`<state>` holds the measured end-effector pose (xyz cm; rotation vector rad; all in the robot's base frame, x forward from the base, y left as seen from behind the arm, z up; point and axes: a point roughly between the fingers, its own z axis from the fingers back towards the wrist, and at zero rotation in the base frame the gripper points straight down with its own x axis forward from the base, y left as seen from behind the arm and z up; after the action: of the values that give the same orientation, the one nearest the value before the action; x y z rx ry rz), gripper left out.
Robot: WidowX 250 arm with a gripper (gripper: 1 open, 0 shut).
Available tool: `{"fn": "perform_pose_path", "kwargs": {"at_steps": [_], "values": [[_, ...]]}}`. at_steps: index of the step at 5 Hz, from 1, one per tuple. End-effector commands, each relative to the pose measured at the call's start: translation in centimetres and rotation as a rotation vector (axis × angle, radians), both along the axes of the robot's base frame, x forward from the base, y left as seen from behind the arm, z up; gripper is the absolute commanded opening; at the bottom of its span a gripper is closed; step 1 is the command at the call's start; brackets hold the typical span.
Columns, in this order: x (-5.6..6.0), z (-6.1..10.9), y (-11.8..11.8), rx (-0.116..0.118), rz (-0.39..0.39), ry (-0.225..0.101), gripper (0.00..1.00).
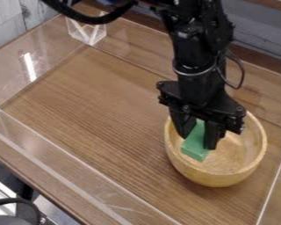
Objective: Put the green block in the brown bowl
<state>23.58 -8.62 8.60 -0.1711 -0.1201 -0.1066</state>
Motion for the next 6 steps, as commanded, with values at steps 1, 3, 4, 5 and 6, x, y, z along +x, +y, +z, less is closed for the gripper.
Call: {"fn": "perform_pose_path", "kwargs": {"at_steps": [1,3,4,5,6], "values": [[0.29,0.43,-0.44,-0.009,-0.011,-0.029,0.0],[0.26,-0.18,-0.6,-0.008,-0.016,-0.029,0.0],[0.3,0.07,-0.65,-0.012,-0.015,-0.028,1.0],[0.34,0.47,-0.51,-0.016,-0.013,-0.025,1.0],[0.42,0.73,-0.33,-0.018,-0.012,-0.023,1.0]]}}
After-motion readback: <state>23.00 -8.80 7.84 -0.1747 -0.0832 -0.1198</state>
